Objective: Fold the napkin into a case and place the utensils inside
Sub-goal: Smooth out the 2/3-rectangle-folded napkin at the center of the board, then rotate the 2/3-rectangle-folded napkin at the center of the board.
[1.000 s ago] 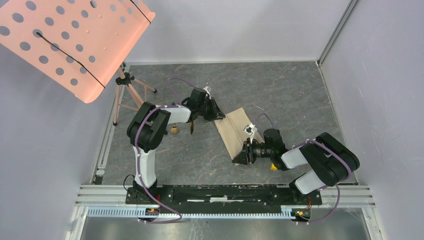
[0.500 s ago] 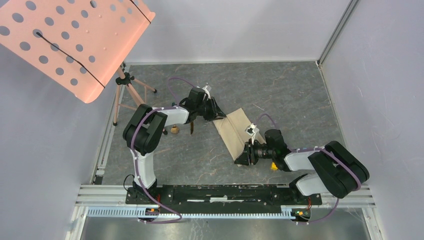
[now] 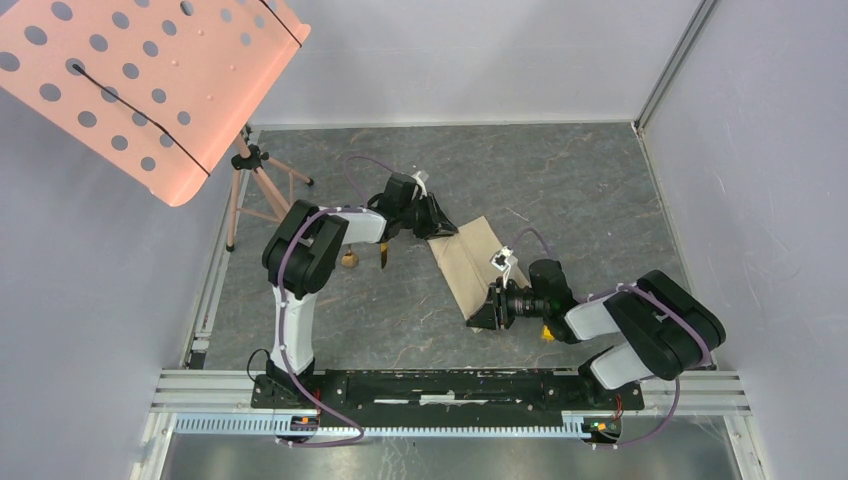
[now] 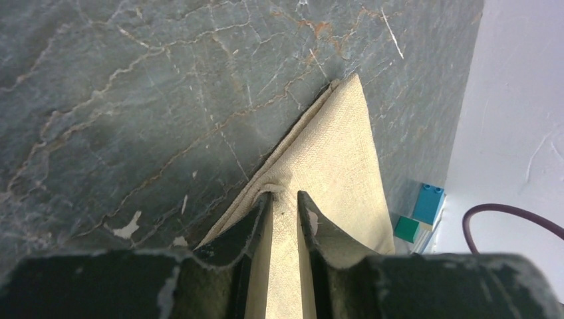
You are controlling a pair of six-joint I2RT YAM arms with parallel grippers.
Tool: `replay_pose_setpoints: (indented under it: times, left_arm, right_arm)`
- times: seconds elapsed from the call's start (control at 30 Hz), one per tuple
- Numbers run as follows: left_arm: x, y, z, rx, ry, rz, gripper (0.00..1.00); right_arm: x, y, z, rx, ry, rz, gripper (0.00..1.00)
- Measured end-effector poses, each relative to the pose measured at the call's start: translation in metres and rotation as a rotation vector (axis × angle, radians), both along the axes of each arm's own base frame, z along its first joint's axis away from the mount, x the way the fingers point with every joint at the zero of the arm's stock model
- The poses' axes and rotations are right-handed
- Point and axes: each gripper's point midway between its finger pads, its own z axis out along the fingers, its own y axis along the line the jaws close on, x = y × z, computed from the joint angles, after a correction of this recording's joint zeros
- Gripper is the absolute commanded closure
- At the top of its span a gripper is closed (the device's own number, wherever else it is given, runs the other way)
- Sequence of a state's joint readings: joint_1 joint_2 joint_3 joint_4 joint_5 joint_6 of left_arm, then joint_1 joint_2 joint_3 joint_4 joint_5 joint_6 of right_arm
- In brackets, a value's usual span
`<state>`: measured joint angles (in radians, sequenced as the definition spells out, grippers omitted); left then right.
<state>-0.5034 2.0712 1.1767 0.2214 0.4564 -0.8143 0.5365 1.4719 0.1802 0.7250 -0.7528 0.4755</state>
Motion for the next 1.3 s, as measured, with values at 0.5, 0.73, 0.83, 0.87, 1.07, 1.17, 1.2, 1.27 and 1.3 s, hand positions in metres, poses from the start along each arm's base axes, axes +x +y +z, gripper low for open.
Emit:
replay_pose_setpoints:
  times: [0.5,0.73,0.83,0.87,1.07,1.17,1.2,1.27,1.3]
  left_arm:
    - [-0.006,0.0,0.041,-0.003,-0.016,-0.018,0.5]
    - [-0.031,0.015,0.098,-0.049,-0.114,-0.011,0.43]
    - [-0.052,0.029,0.085,-0.026,-0.087,-0.001,0.41]
    - [-0.059,0.035,0.075,-0.006,-0.068,0.009,0.41]
    - [-0.087,0.055,0.025,0.074,0.05,0.042,0.37]
    - [-0.085,0.053,0.015,0.071,0.067,0.05,0.37]
    - [-0.084,0.052,0.013,0.071,0.069,0.052,0.38]
    - [-0.082,0.051,0.006,0.078,0.075,0.059,0.38]
    - [-0.08,0.05,0.002,0.084,0.079,0.064,0.38]
  right_arm:
    - [0.01,0.003,0.011,-0.005,-0.022,-0.011,0.55]
    - [0.048,-0.005,0.036,-0.126,-0.172,-0.082,0.47]
    - [0.059,-0.02,0.036,-0.206,-0.198,-0.134,0.47]
    - [0.062,-0.026,0.036,-0.234,-0.202,-0.15,0.48]
    - [0.073,-0.059,0.025,-0.404,-0.203,-0.253,0.44]
    - [0.076,-0.076,0.024,-0.458,-0.203,-0.306,0.41]
    - [0.078,-0.08,0.024,-0.469,-0.207,-0.32,0.42]
    - [0.081,-0.089,0.025,-0.493,-0.212,-0.352,0.41]
    - [0.083,-0.093,0.025,-0.505,-0.212,-0.37,0.4]
